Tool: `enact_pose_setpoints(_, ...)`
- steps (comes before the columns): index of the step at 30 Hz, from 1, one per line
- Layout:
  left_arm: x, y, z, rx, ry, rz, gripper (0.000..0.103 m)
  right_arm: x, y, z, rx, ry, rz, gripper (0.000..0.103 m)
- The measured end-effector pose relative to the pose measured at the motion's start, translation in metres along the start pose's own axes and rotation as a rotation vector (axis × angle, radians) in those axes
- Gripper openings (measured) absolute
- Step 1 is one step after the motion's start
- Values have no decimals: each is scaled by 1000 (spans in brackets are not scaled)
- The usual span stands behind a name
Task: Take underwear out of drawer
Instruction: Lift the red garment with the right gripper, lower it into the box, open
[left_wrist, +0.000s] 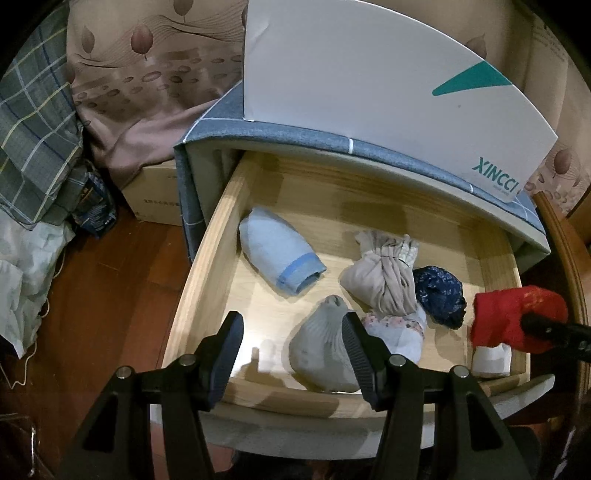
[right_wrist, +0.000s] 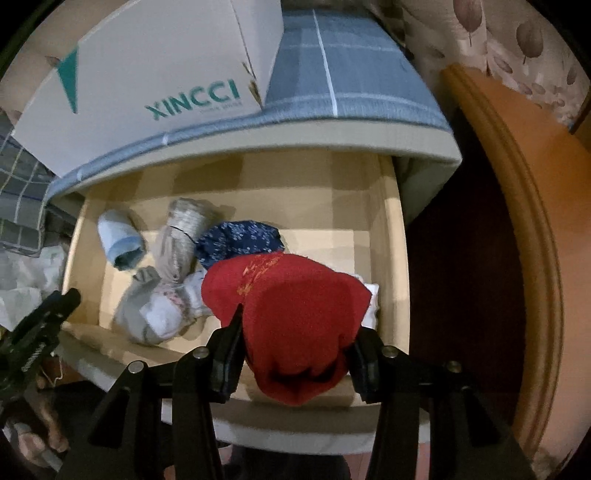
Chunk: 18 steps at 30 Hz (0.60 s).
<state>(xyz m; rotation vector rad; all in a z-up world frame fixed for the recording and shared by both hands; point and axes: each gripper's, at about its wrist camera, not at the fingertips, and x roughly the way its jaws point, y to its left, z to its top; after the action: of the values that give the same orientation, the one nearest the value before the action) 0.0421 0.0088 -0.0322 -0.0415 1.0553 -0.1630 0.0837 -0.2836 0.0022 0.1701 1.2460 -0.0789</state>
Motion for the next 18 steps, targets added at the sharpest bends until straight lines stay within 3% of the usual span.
enact_pose_setpoints(8, -2, 1, 0, -7, -1, 3, 57, -52, 9, 23, -21, -85, 35, 45)
enact_pose_setpoints(18, -1, 1, -1, -3, -2, 11, 57, -144, 33, 81, -67, -289, 55, 45)
